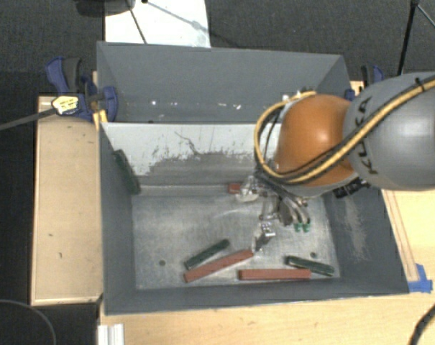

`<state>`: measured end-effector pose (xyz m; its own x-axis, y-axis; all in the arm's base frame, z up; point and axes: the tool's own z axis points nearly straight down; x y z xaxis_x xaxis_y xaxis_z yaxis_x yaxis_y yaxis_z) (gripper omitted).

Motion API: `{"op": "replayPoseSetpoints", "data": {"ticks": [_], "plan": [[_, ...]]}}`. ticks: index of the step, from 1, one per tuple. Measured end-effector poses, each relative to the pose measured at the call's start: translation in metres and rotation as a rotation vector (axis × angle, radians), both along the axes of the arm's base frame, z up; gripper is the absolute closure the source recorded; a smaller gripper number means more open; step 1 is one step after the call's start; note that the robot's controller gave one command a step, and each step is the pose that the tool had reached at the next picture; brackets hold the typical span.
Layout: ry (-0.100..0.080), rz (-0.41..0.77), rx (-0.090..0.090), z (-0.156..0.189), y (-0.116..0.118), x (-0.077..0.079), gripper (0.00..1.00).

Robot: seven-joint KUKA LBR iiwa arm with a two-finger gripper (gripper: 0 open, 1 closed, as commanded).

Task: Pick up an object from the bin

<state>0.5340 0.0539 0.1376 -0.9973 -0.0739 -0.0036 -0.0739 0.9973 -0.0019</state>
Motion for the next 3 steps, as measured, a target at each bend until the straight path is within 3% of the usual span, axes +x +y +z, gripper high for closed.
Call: {"op": "replayPoseSetpoints", "data": {"ticks": [1,2,3], "plan": [[-0.014,0.117,0.005,-0.062,0.005,-0.028,1.00],[-0.014,0.115,0.005,-0.062,0.005,-0.028,1.00],[0.000,0.130,0.002,0.082,-0.014,-0.001,1.00]]}}
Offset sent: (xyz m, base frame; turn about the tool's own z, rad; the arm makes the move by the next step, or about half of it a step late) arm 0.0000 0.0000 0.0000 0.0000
